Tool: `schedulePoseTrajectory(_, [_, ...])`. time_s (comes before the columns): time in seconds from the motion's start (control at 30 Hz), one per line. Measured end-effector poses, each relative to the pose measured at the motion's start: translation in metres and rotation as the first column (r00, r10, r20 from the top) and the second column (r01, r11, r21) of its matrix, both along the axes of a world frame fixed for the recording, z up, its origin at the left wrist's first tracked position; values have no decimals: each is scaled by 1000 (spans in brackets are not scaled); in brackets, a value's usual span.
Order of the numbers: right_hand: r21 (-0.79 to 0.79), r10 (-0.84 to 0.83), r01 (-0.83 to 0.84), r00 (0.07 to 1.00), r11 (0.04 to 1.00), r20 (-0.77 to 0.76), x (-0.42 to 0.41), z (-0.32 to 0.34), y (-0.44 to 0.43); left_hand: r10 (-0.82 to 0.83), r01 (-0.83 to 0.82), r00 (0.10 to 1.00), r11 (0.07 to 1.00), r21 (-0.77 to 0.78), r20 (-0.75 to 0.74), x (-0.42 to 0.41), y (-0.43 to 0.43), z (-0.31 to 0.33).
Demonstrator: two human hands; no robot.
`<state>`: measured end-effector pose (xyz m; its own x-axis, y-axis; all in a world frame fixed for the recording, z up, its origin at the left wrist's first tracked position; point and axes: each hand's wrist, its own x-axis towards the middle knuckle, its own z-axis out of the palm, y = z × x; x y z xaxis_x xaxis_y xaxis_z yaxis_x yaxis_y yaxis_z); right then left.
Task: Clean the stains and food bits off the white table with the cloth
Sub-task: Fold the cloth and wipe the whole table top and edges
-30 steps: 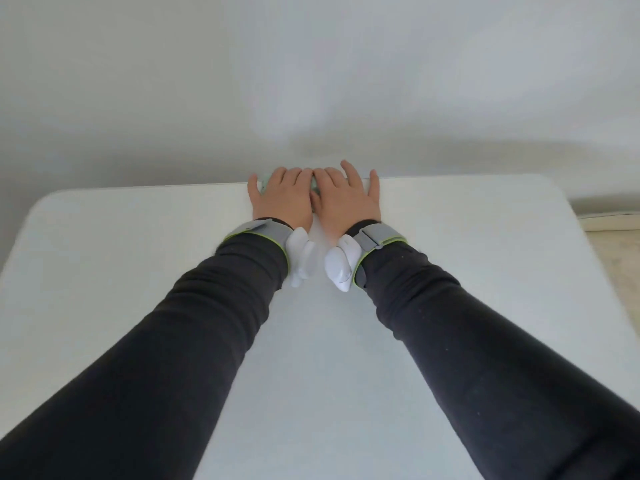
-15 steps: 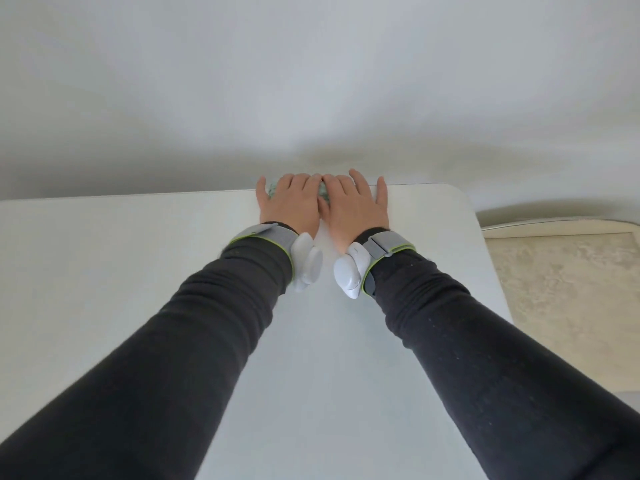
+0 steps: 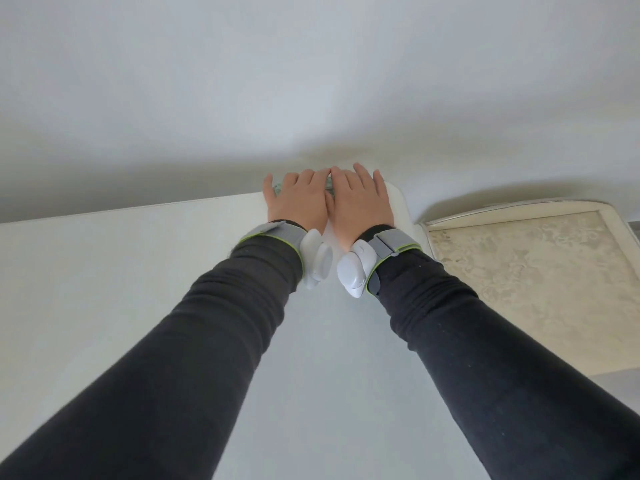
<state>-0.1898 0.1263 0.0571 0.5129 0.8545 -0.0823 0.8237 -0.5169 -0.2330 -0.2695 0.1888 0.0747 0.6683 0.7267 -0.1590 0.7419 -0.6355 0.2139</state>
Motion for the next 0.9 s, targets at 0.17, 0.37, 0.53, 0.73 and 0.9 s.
schedulePoseTrajectory(0.17, [-28, -68, 68, 998, 997, 2, 15, -1, -21, -62, 61, 997, 998, 5, 44, 16, -19, -6])
schedulePoseTrajectory(0.37, [-74, -125, 125, 992, 989, 0, 12, 1, -44, -113, 114, 993, 994, -3, 31, 14, -38, -8])
schedulePoseTrajectory(0.53, [-89, -165, 166, 986, 982, 13, -7, 0, -63, -125, 125, 992, 992, -23, 21, -2, -56, -7])
schedulePoseTrajectory(0.73, [-97, -179, 179, 984, 979, 10, -38, 3, -92, -139, 139, 990, 990, -22, 25, -33, -84, -7])
schedulePoseTrajectory(0.9, [-95, -185, 184, 983, 978, 4, -64, 3, -118, -162, 163, 987, 987, -6, 19, -63, -108, -5])
